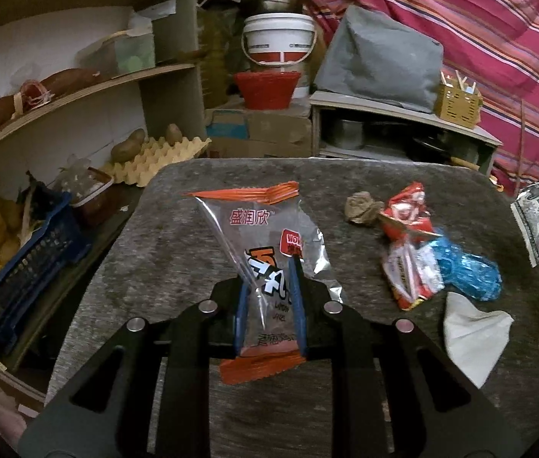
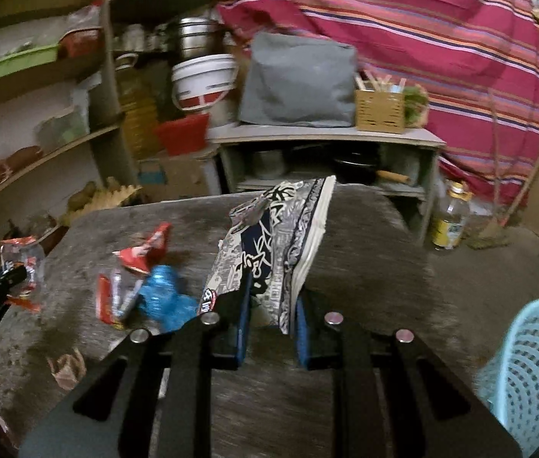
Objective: Collect trash
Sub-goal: 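Carry both bags over the blue basket and open both tools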
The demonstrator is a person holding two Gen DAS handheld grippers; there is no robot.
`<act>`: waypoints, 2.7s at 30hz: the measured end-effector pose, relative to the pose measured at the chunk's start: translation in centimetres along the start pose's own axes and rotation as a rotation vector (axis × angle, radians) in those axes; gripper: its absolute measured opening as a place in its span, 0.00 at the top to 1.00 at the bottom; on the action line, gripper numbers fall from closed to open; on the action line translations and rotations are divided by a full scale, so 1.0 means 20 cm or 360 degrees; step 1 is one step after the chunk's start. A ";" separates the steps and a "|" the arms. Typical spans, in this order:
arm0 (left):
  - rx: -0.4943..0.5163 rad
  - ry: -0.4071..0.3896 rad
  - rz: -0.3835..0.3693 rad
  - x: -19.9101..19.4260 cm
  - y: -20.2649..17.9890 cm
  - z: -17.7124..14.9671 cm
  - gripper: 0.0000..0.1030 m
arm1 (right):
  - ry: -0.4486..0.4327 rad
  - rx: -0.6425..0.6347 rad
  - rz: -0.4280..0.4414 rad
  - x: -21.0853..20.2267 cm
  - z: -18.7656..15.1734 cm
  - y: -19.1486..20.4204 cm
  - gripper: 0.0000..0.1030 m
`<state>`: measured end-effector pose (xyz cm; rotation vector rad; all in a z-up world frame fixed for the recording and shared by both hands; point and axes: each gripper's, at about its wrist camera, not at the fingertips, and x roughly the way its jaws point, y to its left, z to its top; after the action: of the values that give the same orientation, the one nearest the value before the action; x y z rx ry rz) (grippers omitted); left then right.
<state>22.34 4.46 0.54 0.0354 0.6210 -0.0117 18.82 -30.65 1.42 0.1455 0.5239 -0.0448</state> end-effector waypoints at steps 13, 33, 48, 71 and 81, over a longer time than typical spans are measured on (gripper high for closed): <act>0.0093 -0.0013 -0.0121 -0.05 -0.29 0.01 0.82 | 0.0030 0.0064 -0.0143 -0.13 -0.03 -0.32 0.80; 0.0355 -0.0131 -0.0513 -0.22 -1.27 0.10 0.81 | -0.0020 0.0312 -0.0397 -0.48 -0.11 -1.00 0.80; 0.0512 -0.0071 -0.0788 -0.29 -1.89 -0.04 0.81 | 0.0037 0.0390 -0.0615 -0.68 -0.26 -1.40 0.80; 0.0664 0.0067 -0.1046 -0.35 -2.43 -0.26 0.72 | 0.0080 0.0496 -0.0684 -0.82 -0.42 -1.66 0.80; 0.0661 -0.0028 -0.0961 -0.41 -2.36 -0.23 0.28 | 0.0099 0.0494 -0.0674 -0.78 -0.42 -1.65 0.80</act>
<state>11.94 -42.61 0.08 0.2480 0.5840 -0.7250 -1.44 -61.98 -2.25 0.3381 0.6007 -0.5377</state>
